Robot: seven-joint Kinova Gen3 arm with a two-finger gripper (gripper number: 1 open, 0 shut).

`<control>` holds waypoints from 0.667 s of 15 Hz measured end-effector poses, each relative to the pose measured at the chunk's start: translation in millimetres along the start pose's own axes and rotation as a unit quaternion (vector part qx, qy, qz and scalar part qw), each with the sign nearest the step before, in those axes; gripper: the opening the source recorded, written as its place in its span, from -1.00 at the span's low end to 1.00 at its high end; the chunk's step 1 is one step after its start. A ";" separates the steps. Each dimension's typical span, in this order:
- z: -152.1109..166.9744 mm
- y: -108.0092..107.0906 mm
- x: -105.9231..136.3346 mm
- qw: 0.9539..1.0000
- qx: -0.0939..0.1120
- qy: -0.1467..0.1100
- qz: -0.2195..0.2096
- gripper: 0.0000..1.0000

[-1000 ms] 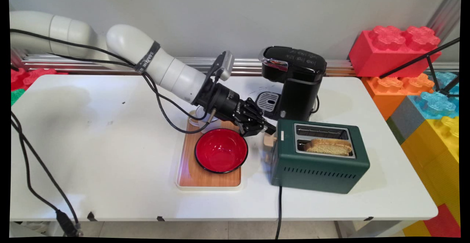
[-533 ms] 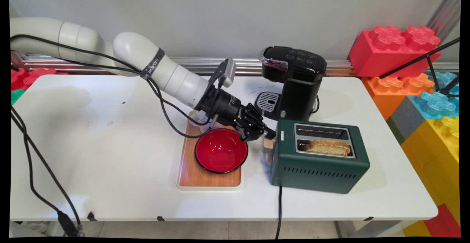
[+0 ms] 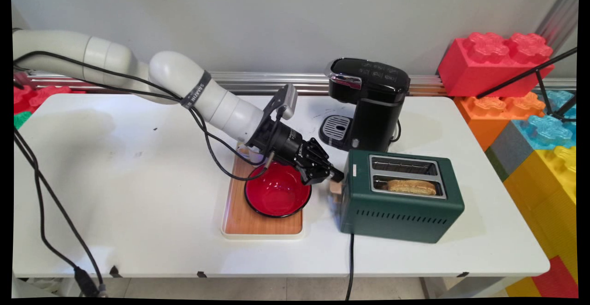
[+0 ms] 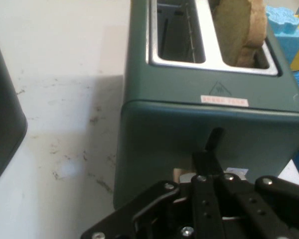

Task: Press the toaster switch

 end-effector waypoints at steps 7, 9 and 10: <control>10.2 -2.3 -10.3 1.000 0.001 -0.005 -0.009 -1.00; 10.8 -2.3 -12.4 1.000 0.001 -0.006 -0.010 -1.00; 11.2 -2.2 -13.2 1.000 0.001 -0.007 -0.010 -1.00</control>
